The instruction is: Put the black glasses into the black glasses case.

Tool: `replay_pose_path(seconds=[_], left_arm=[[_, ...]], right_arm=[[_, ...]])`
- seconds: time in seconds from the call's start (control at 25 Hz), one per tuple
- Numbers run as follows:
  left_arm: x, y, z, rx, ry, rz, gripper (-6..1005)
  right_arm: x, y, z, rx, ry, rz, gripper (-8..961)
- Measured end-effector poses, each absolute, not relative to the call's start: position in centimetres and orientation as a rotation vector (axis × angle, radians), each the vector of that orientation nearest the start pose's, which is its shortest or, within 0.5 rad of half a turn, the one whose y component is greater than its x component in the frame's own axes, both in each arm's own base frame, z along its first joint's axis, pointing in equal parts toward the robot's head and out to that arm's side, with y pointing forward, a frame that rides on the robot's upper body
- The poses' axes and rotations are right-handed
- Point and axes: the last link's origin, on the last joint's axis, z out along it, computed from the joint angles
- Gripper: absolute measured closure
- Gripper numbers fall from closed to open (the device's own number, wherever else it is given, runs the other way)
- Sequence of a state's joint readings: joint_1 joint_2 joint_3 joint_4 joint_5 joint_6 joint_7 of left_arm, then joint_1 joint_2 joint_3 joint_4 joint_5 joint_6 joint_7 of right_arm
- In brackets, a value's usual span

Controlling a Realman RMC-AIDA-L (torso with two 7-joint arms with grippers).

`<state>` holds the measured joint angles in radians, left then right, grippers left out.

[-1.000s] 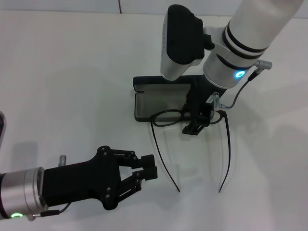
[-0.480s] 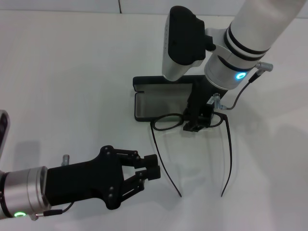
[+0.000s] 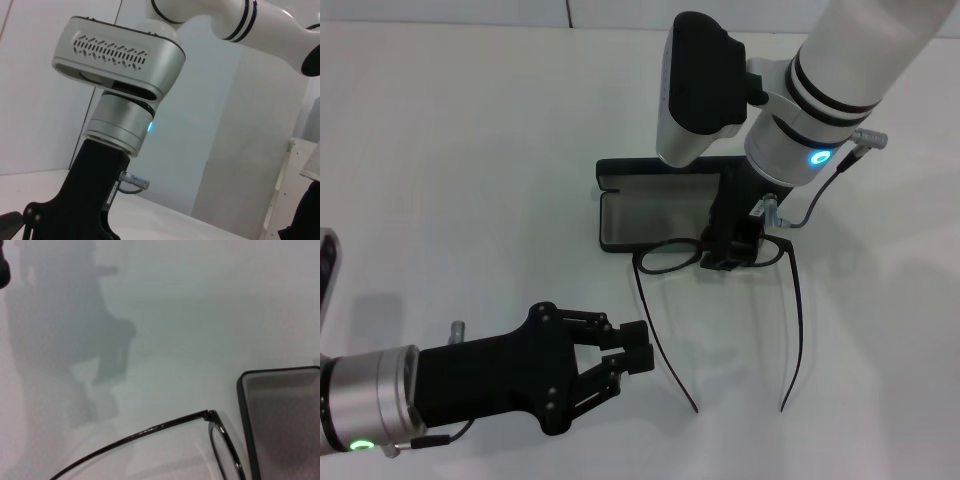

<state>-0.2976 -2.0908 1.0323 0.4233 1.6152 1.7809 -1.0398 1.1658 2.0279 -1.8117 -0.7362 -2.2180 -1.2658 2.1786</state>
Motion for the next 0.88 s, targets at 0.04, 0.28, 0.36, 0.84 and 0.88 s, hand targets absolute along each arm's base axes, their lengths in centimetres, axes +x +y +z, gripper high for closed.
replay_pose_path(seconds=[0.04,0.28,0.36,0.84,0.88], left_arm=[[-27.2,22.0,-4.4,-2.779,-0.547,-1.189,806],[-27.2,22.0,-4.4,-2.778,-0.55,-1.189,807],[-27.2,22.0,-4.4,-2.777,-0.549,-1.19,807],[-27.2,21.9,-4.3,-2.768,-0.551,-1.199,807],[-27.2,21.9,-4.3,-2.768,-0.55,-1.202,807]], right_arm=[[8.0,39.0,-9.9,-2.986,-0.019,-0.734,645],[8.0,39.0,-9.9,-2.984,-0.02,-0.733,671],[8.1,38.9,-9.9,-2.984,-0.028,-0.738,681],[8.3,37.7,-10.2,-3.013,-0.037,-0.701,906],[8.3,37.4,-10.1,-3.016,-0.045,-0.691,906]])
